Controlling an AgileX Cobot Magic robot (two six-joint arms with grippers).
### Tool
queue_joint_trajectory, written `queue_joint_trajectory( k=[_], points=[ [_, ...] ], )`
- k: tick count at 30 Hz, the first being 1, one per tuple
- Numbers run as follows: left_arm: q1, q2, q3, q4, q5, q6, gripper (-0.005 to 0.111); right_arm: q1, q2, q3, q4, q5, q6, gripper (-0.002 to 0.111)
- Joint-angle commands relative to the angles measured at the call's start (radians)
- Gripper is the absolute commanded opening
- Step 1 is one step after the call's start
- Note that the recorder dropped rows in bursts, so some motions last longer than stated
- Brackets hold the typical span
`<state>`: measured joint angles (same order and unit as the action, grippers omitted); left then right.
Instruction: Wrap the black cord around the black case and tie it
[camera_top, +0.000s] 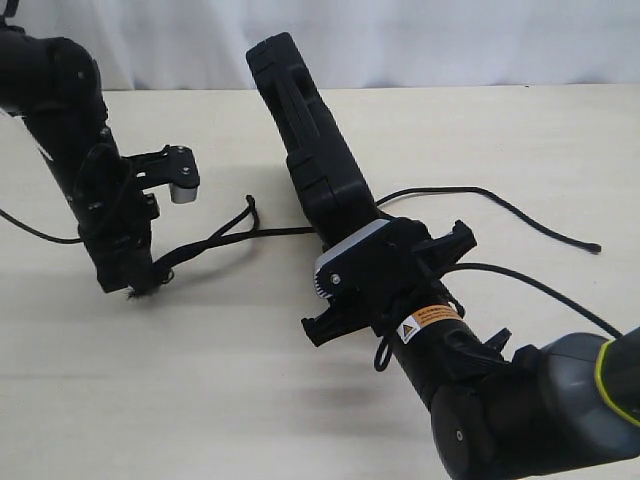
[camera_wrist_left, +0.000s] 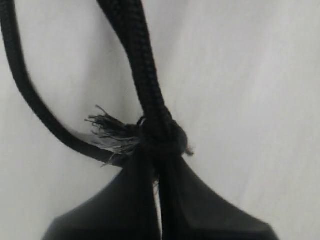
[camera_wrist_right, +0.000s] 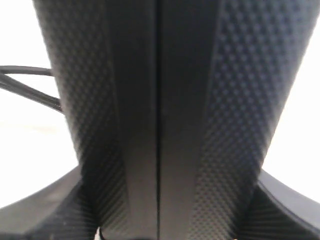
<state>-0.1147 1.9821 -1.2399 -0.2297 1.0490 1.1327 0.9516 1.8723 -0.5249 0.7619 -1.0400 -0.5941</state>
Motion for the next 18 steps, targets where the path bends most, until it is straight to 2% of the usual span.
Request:
queue_joint_trajectory(
  k=[1, 4, 8, 10, 15, 18],
  points=[
    [-0.003, -0.007, 0.05, 0.12, -0.104, 0.005, 0.0, -0.001, -0.002, 0.002, -0.016, 0.028, 0.004, 0.004],
    [-0.003, -0.007, 0.082, 0.139, -0.175, 0.005, 0.0, -0.001, -0.002, 0.002, -0.016, 0.028, 0.004, 0.004],
    [-0.003, -0.007, 0.085, 0.139, -0.188, 0.005, 0.004, -0.001, -0.002, 0.002, -0.016, 0.028, 0.004, 0.004],
    [-0.003, -0.007, 0.085, 0.139, -0.188, -0.002, 0.011, -0.001, -0.002, 0.002, -0.016, 0.028, 0.004, 0.004],
    [-0.003, -0.014, 0.085, 0.147, -0.179, -0.014, 0.044, -0.001, -0.002, 0.002, -0.016, 0.028, 0.004, 0.004],
    [-0.003, -0.033, 0.085, 0.177, -0.176, -0.036, 0.058, -0.001, -0.002, 0.002, -0.016, 0.028, 0.004, 0.004]
  ],
)
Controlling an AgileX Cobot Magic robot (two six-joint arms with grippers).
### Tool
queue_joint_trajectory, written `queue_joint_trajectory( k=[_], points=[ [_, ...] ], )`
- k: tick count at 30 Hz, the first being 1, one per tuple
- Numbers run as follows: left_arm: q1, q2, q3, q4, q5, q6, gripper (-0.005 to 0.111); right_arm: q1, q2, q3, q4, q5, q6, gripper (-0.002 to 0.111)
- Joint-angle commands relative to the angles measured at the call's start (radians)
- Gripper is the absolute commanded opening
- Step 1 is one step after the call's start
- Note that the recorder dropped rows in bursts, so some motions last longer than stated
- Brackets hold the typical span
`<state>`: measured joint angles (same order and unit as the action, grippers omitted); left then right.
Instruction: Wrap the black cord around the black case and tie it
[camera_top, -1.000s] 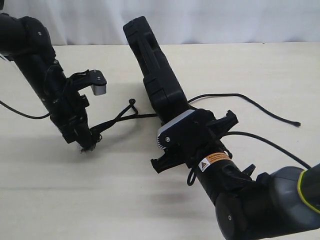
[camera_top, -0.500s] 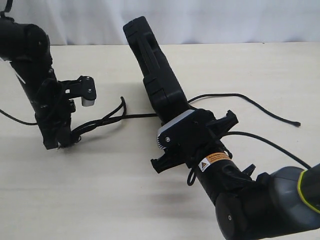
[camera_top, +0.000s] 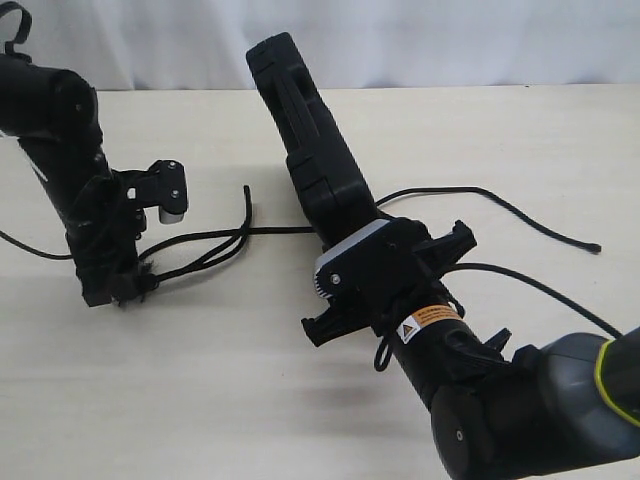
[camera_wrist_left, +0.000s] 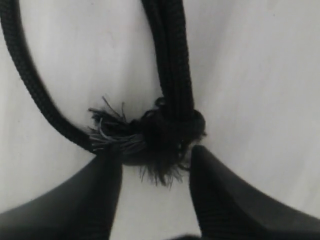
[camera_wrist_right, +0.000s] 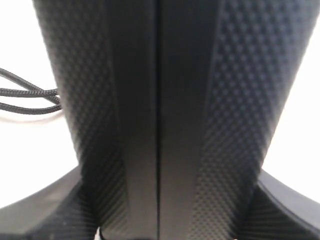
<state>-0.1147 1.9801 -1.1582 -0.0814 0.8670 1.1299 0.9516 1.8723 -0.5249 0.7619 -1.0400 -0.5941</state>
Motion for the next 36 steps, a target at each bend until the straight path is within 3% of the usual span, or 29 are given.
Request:
queue_joint_trajectory(
  k=[1, 6, 9, 14, 30, 33, 36],
  points=[
    [-0.003, -0.042, 0.003, 0.043, 0.009, -0.049, 0.059, -0.001, -0.002, 0.002, -0.016, 0.028, 0.004, 0.004],
    [-0.003, -0.126, 0.003, 0.06, 0.008, -0.063, 0.059, -0.001, -0.002, 0.002, -0.016, 0.028, 0.004, 0.004],
    [-0.003, -0.174, 0.003, -0.036, -0.026, -0.05, 0.059, -0.001, -0.002, 0.002, -0.016, 0.028, 0.004, 0.004],
    [-0.003, -0.155, 0.028, -0.304, -0.033, 0.241, 0.059, -0.001, -0.002, 0.002, -0.016, 0.028, 0.004, 0.004],
    [-0.062, -0.022, 0.089, -0.294, -0.24, 0.287, 0.059, -0.001, -0.002, 0.002, -0.016, 0.028, 0.004, 0.004],
    [-0.094, -0.017, 0.089, -0.294, -0.313, 0.287, 0.044, -0.001, -0.002, 0.002, -0.016, 0.028, 0.004, 0.004],
    [-0.107, -0.019, 0.085, -0.28, -0.321, 0.287, 0.014, -0.001, -0.002, 0.002, -0.016, 0.037, 0.004, 0.004]
  ],
)
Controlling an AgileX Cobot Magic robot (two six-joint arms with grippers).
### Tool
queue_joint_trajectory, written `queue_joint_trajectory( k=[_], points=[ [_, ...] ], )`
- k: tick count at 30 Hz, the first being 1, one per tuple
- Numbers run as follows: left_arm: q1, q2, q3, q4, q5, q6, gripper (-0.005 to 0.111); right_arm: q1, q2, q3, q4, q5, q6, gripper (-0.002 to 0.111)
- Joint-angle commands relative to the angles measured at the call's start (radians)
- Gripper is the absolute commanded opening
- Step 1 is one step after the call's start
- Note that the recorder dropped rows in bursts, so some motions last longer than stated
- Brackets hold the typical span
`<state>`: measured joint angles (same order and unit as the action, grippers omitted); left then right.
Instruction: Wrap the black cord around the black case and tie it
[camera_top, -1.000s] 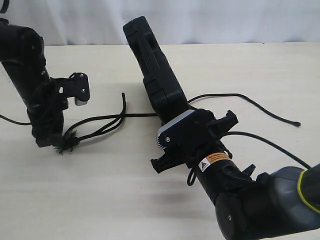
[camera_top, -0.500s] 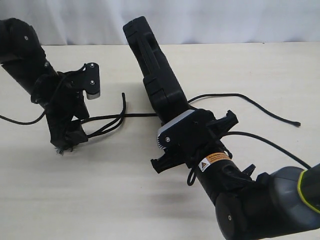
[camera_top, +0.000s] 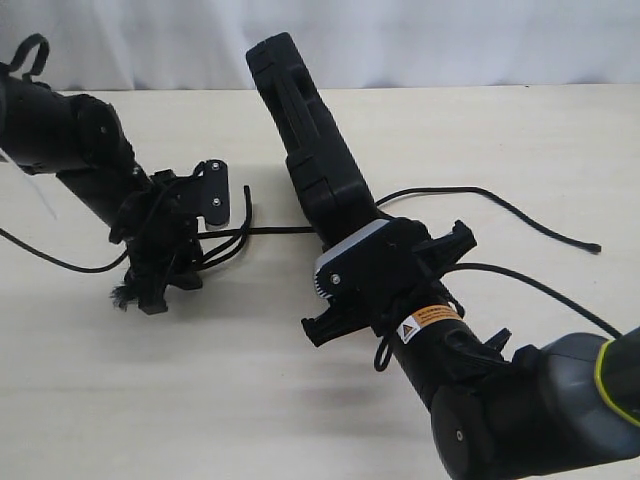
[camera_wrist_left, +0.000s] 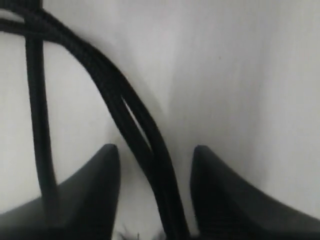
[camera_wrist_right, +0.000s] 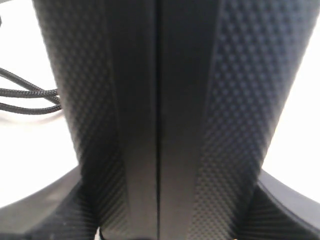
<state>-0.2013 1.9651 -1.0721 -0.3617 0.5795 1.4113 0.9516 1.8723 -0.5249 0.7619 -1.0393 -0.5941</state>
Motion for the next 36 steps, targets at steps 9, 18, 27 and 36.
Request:
queue_joint_trajectory(
  k=[9, 18, 27, 36],
  points=[
    [0.044, -0.067, -0.001, 0.028, 0.079, 0.027, 0.0, -0.001, -0.002, 0.002, -0.016, 0.053, 0.011, 0.004],
    [0.208, -0.204, -0.001, -0.422, 0.361, 0.474, 0.0, -0.001, -0.002, 0.002, -0.016, 0.053, 0.011, 0.004],
    [0.406, -0.211, -0.001, -0.69, 0.642, 0.666, 0.0, -0.001, -0.002, 0.002, -0.016, 0.053, 0.011, 0.004],
    [0.385, -0.12, -0.001, -0.754, 0.642, 0.679, 0.0, -0.001, -0.002, 0.002, -0.016, 0.051, 0.011, 0.004]
  ],
)
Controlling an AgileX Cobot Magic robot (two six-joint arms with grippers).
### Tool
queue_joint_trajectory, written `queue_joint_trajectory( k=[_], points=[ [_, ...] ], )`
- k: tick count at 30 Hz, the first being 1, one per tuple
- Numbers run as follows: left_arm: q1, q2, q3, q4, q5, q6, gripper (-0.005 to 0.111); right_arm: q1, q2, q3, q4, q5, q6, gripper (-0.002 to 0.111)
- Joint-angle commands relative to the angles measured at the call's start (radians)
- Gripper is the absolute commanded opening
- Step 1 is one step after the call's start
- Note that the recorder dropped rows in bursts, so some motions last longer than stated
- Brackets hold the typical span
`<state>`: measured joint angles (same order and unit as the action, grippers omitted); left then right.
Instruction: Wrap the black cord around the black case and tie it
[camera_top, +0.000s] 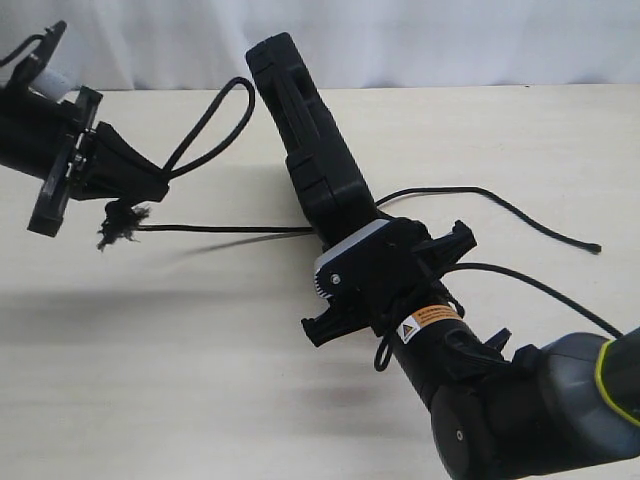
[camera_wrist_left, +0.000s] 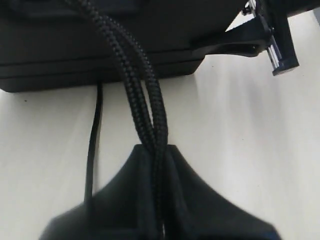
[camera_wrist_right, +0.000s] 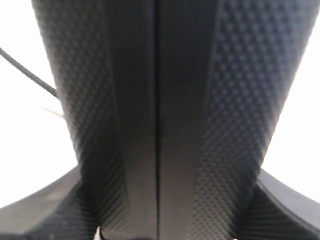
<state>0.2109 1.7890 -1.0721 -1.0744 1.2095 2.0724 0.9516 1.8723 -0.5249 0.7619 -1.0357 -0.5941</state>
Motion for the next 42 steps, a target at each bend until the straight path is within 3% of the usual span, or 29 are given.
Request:
queue_joint_trajectory(
  k=[1, 14, 19, 23, 33, 42],
  points=[
    [-0.032, 0.07, -0.001, -0.053, 0.012, 0.026, 0.0, -0.001, -0.002, 0.002, -0.016, 0.048, 0.011, 0.004],
    [-0.055, 0.138, -0.001, -0.157, 0.012, 0.061, 0.0, -0.001, -0.002, 0.002, -0.018, 0.048, 0.012, 0.004],
    [-0.13, 0.138, -0.001, -0.155, 0.012, 0.066, 0.0, -0.001, -0.002, 0.002, -0.018, 0.048, 0.012, 0.004],
    [-0.129, 0.138, -0.001, -0.15, 0.012, 0.057, 0.0, -0.001, -0.002, 0.002, -0.018, 0.048, 0.012, 0.004],
    [-0.129, 0.138, -0.001, -0.171, -0.155, -0.05, 0.0, -0.001, -0.002, 0.002, -0.018, 0.048, 0.004, 0.004],
    [-0.24, 0.2, -0.125, -0.14, -0.157, -0.185, 0.0, -0.001, -0.002, 0.002, -0.018, 0.051, -0.016, 0.004]
  ],
)
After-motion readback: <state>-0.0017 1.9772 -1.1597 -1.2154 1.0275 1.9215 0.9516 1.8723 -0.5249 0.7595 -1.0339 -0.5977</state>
